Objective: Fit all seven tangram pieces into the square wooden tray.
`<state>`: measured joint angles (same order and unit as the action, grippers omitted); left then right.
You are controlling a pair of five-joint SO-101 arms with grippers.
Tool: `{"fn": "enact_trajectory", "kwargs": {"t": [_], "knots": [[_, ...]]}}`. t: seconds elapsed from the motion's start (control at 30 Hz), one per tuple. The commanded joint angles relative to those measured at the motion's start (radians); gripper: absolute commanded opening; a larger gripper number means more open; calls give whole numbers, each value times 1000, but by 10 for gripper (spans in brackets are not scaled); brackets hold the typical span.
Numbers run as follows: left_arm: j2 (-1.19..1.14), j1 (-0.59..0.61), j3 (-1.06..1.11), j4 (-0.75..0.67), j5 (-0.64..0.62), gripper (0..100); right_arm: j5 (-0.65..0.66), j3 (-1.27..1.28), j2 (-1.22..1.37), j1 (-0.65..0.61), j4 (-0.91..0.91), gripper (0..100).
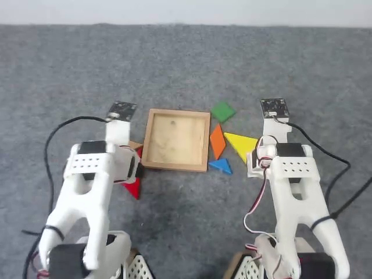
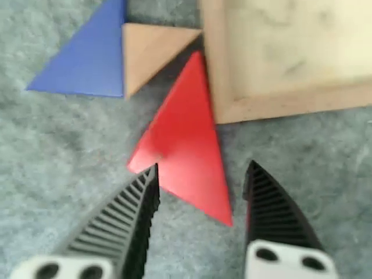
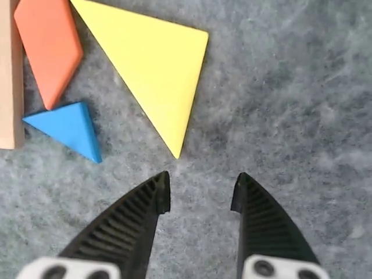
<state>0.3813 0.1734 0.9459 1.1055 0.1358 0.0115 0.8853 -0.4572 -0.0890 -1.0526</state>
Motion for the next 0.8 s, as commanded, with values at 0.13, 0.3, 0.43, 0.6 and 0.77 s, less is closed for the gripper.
{"fn": "enact_trajectory", "kwargs": {"t": [0.13,0.3,0.43,0.6,0.77], "knots": [[-3,153,-41,37,-6,388,3,-2,-38,-7,30,172],[-5,94,-38,23,-68,386,5,8,-38,-33,44,172],[-78,83,-59,15,-146,378,5,8,-38,-35,44,172],[-296,84,-154,11,-129,360,5,8,-38,-35,44,172],[-399,86,-240,43,-114,349,8,8,-38,-33,44,172]]}}
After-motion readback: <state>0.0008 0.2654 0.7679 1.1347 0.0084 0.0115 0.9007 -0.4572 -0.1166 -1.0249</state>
